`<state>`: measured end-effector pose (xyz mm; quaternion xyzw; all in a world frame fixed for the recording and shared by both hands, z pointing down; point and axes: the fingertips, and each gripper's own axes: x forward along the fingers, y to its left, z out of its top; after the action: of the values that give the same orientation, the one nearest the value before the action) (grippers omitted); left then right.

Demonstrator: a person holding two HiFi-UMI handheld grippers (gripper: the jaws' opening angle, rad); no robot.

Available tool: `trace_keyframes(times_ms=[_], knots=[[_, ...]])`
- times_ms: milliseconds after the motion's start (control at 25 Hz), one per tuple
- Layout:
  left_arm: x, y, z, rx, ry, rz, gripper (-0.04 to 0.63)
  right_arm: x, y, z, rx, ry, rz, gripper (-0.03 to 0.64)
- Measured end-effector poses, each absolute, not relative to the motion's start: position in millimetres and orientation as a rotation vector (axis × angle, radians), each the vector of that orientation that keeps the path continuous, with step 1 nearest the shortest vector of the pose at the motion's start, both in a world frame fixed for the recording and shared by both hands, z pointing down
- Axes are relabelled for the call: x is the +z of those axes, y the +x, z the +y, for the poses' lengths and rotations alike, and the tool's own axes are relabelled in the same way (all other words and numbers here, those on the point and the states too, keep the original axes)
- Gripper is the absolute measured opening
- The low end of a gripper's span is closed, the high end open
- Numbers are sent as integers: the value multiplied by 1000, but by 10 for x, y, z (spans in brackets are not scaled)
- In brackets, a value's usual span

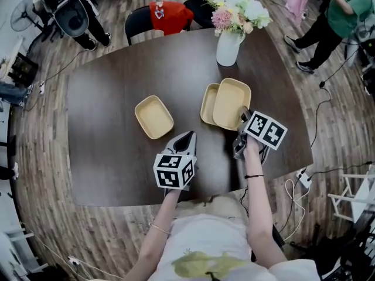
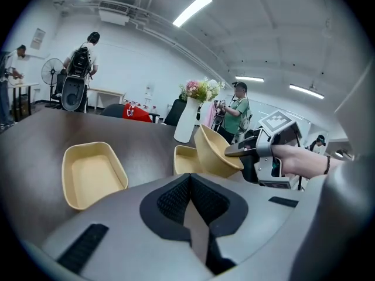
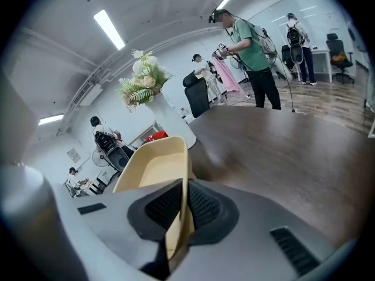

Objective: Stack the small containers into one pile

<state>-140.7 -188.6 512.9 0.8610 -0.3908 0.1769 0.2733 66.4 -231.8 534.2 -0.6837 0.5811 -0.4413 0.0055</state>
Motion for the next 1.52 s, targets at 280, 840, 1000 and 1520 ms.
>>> trace_keyframes(times_ms=[280,840,1000,1520], knots=[[5173,-1569,-2013,488,2321,-1030,25,5492,452,-2531,-1388,-2186,1801,37],[5205,-1599,-2065,492,2252,-1089,25,5674,346,-2619,-1421,-2251,1819,37],[5221,-1593,-2075,494,2239,-1104,25,5695,345,-2612,-1427,-2277,1839,37],[5217,-1527,-2049,488,2224,-1141,25,5694,298,-2622,-1393,-2308,1975,40]])
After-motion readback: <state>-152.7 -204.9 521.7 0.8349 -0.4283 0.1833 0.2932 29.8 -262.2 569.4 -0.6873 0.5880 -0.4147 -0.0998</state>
